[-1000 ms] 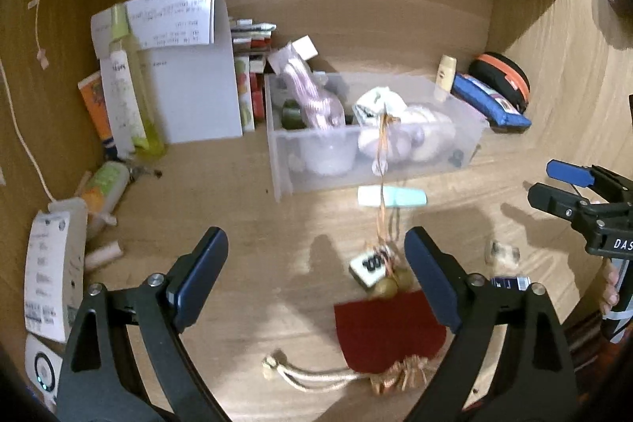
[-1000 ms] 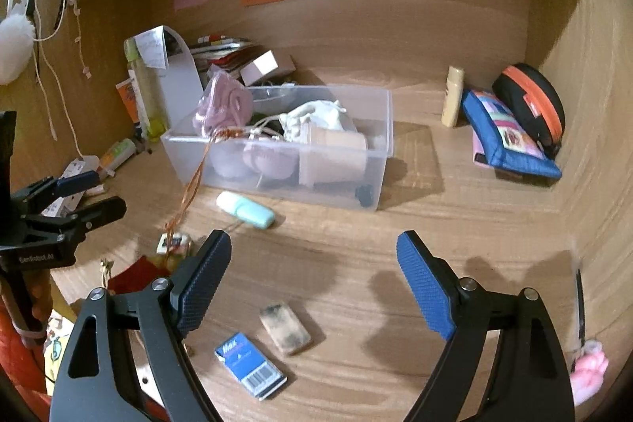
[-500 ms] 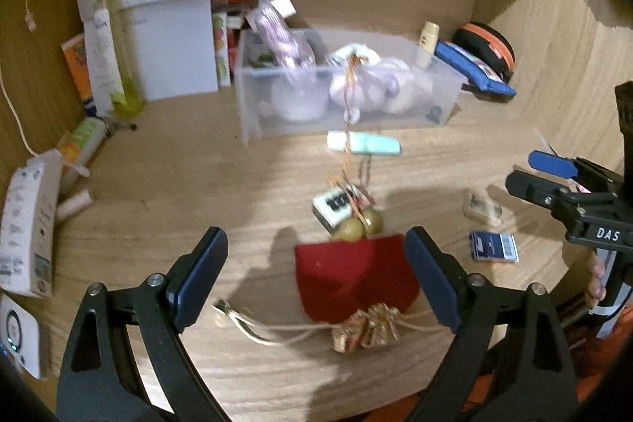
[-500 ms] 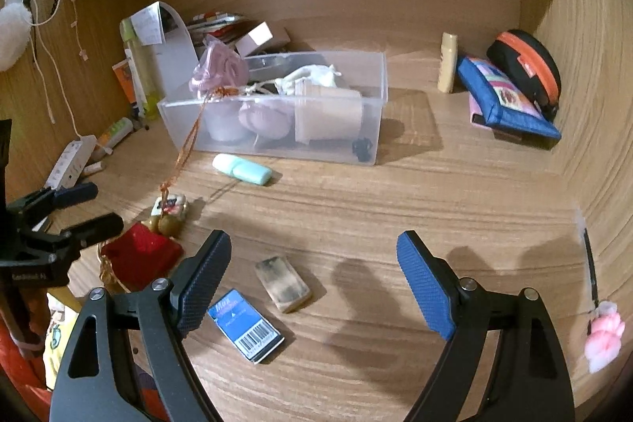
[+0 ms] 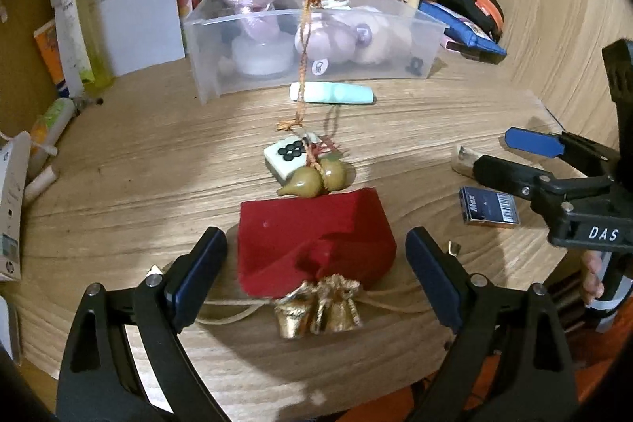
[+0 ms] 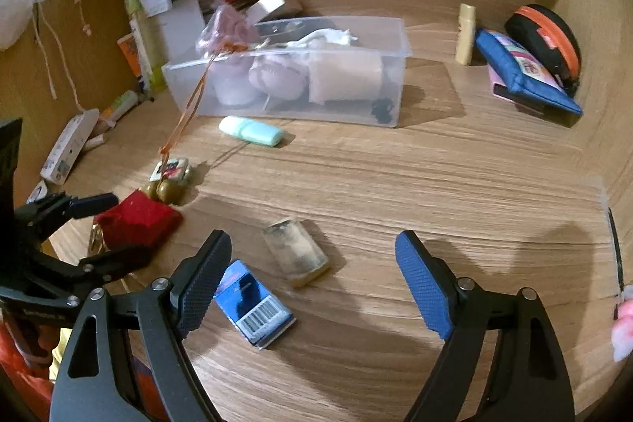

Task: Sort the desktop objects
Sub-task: 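Grasp the red velvet pouch with the left tool while the right tool grasps the glass block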

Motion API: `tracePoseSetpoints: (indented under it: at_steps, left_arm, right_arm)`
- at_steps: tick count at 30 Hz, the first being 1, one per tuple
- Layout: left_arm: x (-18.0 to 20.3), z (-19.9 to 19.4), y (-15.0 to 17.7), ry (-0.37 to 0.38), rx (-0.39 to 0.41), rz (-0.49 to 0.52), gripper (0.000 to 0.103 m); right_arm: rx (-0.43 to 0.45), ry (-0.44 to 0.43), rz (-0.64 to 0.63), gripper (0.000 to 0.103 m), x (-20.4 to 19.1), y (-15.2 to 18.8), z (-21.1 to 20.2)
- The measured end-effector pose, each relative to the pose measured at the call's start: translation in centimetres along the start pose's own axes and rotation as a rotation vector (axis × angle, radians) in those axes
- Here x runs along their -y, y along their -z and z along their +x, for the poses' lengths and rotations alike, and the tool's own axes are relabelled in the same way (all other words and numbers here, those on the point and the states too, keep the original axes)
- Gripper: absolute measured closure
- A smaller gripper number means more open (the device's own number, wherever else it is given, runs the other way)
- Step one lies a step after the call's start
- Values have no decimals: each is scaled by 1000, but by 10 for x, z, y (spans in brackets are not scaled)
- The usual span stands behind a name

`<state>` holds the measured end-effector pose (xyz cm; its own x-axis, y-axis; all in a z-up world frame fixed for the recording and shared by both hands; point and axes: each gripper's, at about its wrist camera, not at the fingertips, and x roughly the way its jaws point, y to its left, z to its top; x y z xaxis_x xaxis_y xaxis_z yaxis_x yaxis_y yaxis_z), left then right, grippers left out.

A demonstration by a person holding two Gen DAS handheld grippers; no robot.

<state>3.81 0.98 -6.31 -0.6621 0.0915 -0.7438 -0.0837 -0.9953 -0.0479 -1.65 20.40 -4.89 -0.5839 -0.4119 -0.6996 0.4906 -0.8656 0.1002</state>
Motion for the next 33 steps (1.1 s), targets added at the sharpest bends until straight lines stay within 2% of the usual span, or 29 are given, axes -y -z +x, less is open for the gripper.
tracePoseSetpoints:
  at_steps: [3,5,7,9,10,11,14,18,23,27,28,30,33]
  left_arm:
    - [4,3,0,-32,18,17,10]
    - [4,3,2,-38,36,17,10]
    - [3,2,3,-40,47,19,11]
    - [3,0,5,-41,65,19,17]
    - [3,-2,7,-41,75,19,26]
    - [2,-4,8,-43,83,19,30]
    - [-2,-6,10,-58,94,9,37]
    - [-13,-11,10,-83,100,-21,42]
    - [-30,-25,6,-79,128,-72,53]
    - [-35,-31,3,-100,150,-76,54]
    - [-37,-32,3,-101,152,-80,57]
    - [-39,-33,2,-92,151,-91,69]
    - [-44,-34,0,-81,153,-113,69]
  right_arm:
    - [-7,1,-28,32,-6,0,5]
    - [-23,-6,-41,45,-8,0,9]
    - [-32,-15,-41,49,-8,0,14]
    - [-31,-7,-48,57,-8,0,14]
    - [-29,-7,-50,63,-8,-1,14]
    - [-28,-12,-49,67,-8,0,13]
    - [-24,-16,-47,81,-6,0,13]
    - [-26,-23,-16,81,1,-1,14]
    - [-16,-28,5,81,6,-3,11]
    - [-3,-29,-9,81,3,-7,9]
    - [-1,-32,-12,81,2,-8,9]
    - [6,-38,-14,81,2,-9,8]
    - [15,-39,-18,81,0,-11,6]
